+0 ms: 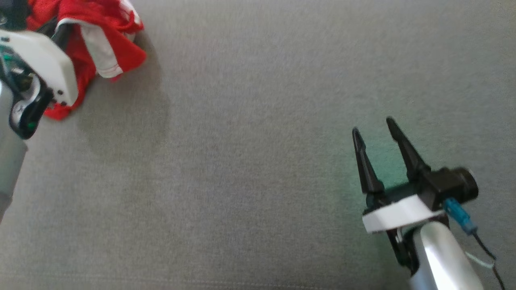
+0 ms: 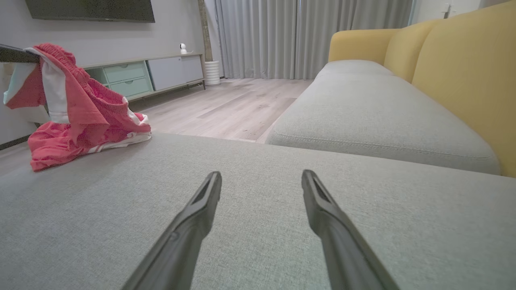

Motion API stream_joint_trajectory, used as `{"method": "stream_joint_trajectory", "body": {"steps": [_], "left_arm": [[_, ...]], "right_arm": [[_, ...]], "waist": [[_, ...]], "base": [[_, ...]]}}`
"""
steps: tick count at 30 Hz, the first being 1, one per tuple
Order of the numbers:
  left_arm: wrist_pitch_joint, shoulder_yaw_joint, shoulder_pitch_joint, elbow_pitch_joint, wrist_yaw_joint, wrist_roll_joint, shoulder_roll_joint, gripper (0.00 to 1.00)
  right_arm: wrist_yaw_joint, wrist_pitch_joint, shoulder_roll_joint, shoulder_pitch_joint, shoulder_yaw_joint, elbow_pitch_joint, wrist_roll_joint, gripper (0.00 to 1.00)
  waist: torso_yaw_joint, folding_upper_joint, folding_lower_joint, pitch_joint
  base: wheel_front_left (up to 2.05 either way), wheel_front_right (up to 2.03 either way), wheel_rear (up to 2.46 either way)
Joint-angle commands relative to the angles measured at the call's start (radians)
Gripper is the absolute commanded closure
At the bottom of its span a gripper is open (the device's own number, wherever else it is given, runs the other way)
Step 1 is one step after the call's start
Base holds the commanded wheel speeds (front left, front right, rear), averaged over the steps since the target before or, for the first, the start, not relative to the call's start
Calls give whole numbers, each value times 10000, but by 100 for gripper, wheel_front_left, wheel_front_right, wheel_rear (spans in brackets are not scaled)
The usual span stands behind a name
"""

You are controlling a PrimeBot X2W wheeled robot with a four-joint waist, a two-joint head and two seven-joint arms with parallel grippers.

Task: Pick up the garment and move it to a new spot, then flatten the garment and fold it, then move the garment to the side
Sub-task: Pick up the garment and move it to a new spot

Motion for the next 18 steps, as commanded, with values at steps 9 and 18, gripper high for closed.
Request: {"method": "stream_joint_trajectory", "body": {"steps": [9,18], "left_arm": [[319,-330,-1044,-1549,20,-545,358,100],[194,-392,-1321,-2193,336,-1163,-1173,100]], "right_arm": [[77,-314,-20,487,286,313,666,0],[77,-380,-20,477,498,530,1004,0]], "waist": [[-1024,0,1,-1976],[-2329,0,1,-2363]], "base": [[0,0,0],[0,0,0]]}}
